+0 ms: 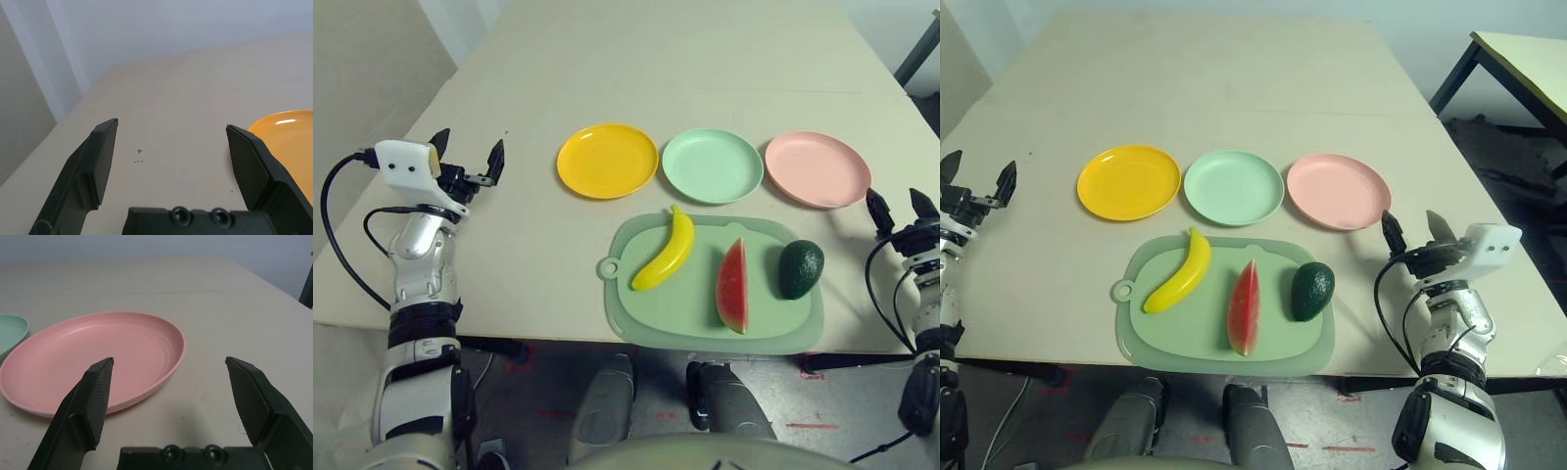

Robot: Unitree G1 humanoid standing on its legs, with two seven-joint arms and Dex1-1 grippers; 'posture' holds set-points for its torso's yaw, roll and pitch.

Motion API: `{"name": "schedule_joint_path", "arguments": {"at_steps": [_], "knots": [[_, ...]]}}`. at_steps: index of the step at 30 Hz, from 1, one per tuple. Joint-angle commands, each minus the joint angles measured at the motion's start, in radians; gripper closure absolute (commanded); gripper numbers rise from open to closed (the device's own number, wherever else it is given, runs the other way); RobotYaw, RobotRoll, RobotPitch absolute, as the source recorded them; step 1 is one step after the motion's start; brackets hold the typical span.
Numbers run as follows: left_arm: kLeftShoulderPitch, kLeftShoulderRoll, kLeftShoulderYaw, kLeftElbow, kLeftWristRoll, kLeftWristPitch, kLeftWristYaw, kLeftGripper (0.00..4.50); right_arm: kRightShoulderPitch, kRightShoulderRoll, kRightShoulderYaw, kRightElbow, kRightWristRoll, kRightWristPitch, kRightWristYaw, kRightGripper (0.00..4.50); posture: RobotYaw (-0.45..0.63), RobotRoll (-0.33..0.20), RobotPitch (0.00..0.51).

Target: Place the fruits into color-matched plates.

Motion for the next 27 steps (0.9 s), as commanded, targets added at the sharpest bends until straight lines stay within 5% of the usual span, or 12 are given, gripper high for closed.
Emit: {"name": "schedule_joint_path", "arguments": {"at_steps": [1,7,12,19,27], "knots": [[0.018,-0.009,-0.005,-0.022,0.004,0.007,0.005,0.00,0.000,-0.012,-0.009,0.008,0.010,0.012,-0.001,0.02,0.14,0.000,0.193],[0.032,-0.022,-0.007,-0.051,0.001,0.026,0.017,0.00,-0.023,-0.051,0.007,0.029,-0.005,0.040,0.022,0.02,0.17,0.000,0.198],[0.079,-0.026,-0.007,-0.100,-0.096,0.141,-0.097,0.00,-0.036,-0.101,0.035,0.042,-0.035,0.052,0.076,0.02,0.13,0.000,0.185],[0.122,0.048,-0.076,-0.274,-0.351,0.375,-0.605,0.00,-0.012,-0.204,0.085,-0.066,-0.040,0.083,0.239,0.02,0.12,0.000,0.213],[0.142,0.149,-0.266,-0.441,-0.355,0.503,-0.936,0.00,0.016,-0.475,0.276,-0.385,-0.127,0.158,0.589,0.02,-0.01,0.000,0.231]]}}
